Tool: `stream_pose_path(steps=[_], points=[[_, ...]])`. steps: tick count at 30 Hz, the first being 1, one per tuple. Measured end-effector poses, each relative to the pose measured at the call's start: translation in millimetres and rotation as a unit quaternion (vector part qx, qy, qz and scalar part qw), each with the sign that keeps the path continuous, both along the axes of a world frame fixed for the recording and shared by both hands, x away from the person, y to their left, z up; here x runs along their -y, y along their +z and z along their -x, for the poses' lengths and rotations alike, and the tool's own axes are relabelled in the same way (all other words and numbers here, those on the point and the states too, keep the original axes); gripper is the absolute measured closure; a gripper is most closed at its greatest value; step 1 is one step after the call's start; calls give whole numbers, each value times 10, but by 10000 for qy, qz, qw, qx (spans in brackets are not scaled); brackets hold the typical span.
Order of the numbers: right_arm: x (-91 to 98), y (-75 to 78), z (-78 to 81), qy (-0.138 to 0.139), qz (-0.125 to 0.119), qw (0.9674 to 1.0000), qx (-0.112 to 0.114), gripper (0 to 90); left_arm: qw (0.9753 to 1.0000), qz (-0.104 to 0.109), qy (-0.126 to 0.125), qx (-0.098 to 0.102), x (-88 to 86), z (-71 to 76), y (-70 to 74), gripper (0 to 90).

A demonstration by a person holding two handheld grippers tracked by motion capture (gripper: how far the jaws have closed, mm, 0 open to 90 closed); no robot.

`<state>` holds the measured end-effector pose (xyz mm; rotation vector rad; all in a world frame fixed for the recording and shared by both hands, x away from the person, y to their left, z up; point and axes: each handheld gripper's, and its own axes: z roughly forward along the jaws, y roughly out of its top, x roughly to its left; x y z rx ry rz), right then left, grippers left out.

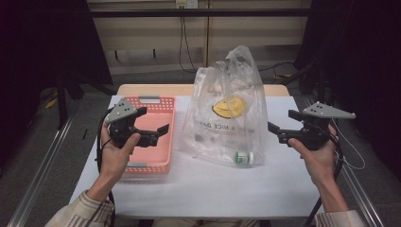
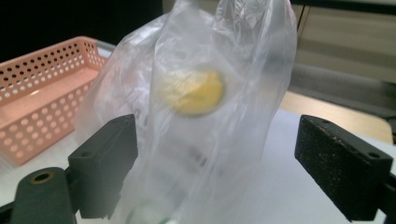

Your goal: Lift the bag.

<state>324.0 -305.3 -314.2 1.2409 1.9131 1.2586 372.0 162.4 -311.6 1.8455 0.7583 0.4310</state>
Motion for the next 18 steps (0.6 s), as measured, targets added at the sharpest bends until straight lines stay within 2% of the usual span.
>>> stream_pose_path(steps=[5, 10, 13, 18], points=[[-18, -204, 98, 2, 47, 9998, -201, 131, 9999, -117, -26, -96, -17, 124, -154, 44], [-15, -335, 216, -140, 54, 9996, -235, 125, 9997, -156, 61, -176, -64, 219, -275, 54], [-35, -420, 282, -121, 40, 9995, -293, 124, 9997, -163, 55, -183, -74, 295, -353, 58], [-85, -554, 378, -95, 85, 9992, -380, 123, 9993, -291, 71, -209, -96, 406, -472, 60]])
